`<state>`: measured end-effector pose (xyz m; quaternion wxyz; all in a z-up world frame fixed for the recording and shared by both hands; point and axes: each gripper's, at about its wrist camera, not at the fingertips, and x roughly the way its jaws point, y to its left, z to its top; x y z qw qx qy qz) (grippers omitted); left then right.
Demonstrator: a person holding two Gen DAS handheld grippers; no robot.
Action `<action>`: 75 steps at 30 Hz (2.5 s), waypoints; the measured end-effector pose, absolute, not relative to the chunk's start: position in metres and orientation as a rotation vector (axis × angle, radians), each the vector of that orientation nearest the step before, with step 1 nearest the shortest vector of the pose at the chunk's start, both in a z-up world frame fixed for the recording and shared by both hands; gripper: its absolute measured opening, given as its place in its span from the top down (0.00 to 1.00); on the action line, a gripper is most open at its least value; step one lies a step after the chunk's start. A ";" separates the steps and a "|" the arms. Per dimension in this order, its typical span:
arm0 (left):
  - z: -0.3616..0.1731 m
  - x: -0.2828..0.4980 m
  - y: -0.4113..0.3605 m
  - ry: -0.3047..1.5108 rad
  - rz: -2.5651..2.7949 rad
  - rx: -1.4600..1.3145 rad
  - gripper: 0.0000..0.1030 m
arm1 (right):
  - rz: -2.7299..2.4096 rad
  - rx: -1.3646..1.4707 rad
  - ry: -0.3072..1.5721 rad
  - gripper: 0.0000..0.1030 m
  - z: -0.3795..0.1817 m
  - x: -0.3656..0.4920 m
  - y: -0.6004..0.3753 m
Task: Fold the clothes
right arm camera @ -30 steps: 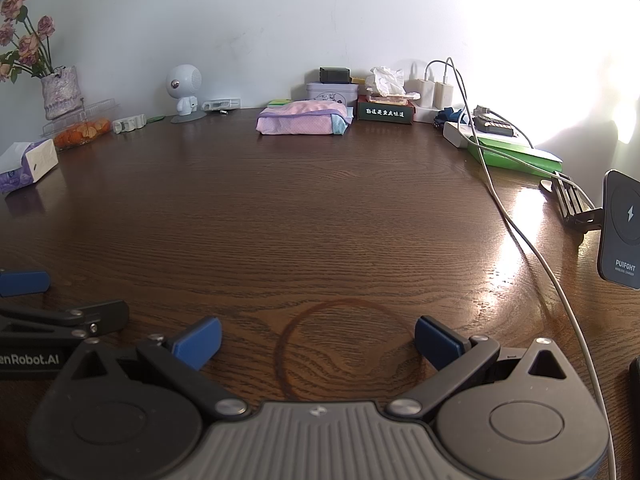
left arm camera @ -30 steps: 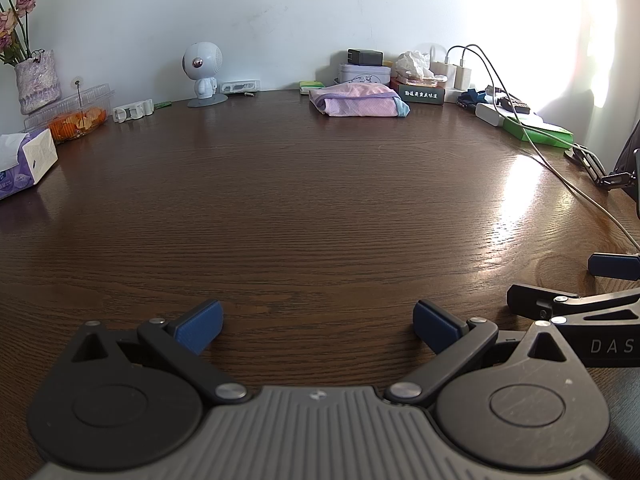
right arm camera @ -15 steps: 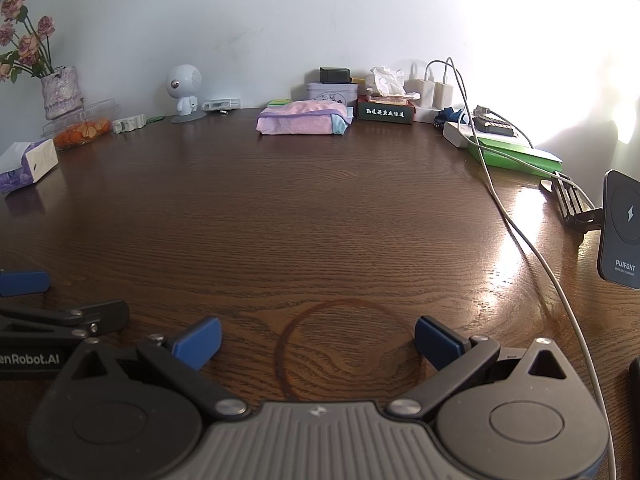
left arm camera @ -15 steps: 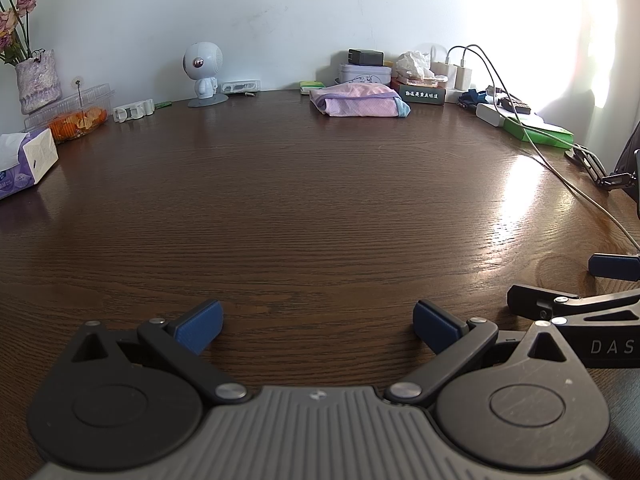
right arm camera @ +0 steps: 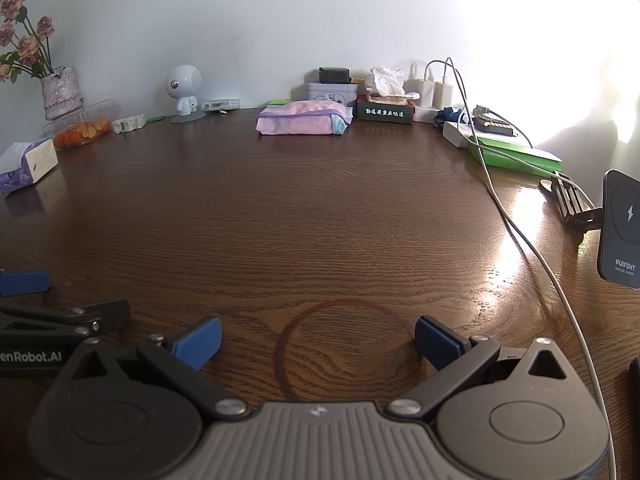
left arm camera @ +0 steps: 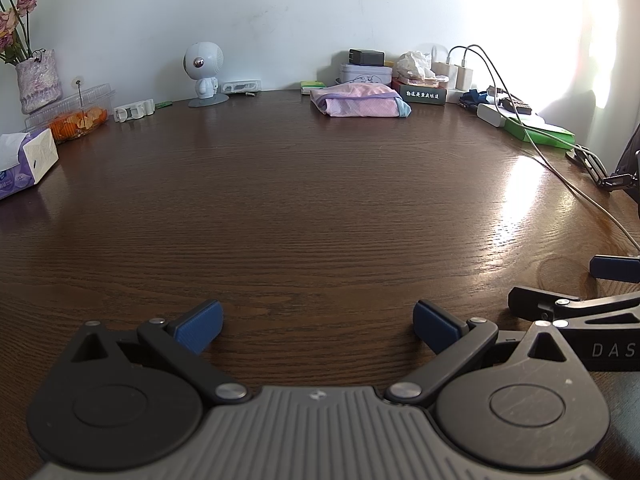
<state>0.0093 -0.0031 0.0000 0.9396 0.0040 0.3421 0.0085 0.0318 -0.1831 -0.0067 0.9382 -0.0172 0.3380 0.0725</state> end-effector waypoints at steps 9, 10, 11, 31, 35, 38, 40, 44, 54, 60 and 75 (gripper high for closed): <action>0.000 0.008 -0.004 0.698 0.039 0.000 0.00 | 0.142 -0.033 0.690 0.00 -0.008 0.032 -0.184; 0.000 0.008 -0.004 0.698 0.039 0.000 0.00 | 0.142 -0.033 0.690 0.00 -0.008 0.032 -0.184; 0.000 0.008 -0.004 0.698 0.039 0.000 0.00 | 0.142 -0.033 0.690 0.00 -0.008 0.032 -0.184; 0.000 0.008 -0.005 0.698 0.040 0.000 0.00 | 0.142 -0.033 0.689 0.00 -0.008 0.032 -0.184; 0.001 0.008 -0.005 0.698 0.040 0.000 0.00 | 0.142 -0.033 0.689 0.00 -0.008 0.032 -0.185; 0.001 0.008 -0.005 0.698 0.040 0.000 0.00 | 0.142 -0.033 0.688 0.00 -0.008 0.032 -0.185; 0.001 0.008 -0.005 0.698 0.040 0.000 0.00 | 0.142 -0.033 0.688 0.00 -0.008 0.032 -0.185; 0.000 0.008 -0.005 0.698 0.040 0.000 0.00 | 0.142 -0.033 0.688 0.00 -0.008 0.032 -0.185; 0.000 0.008 -0.004 0.698 0.040 0.000 0.00 | 0.142 -0.033 0.687 0.00 -0.008 0.032 -0.185; 0.000 0.008 -0.004 0.698 0.040 0.000 0.00 | 0.142 -0.032 0.687 0.00 -0.008 0.032 -0.185; 0.000 0.008 -0.004 0.698 0.040 0.000 0.00 | 0.142 -0.033 0.688 0.00 -0.008 0.032 -0.185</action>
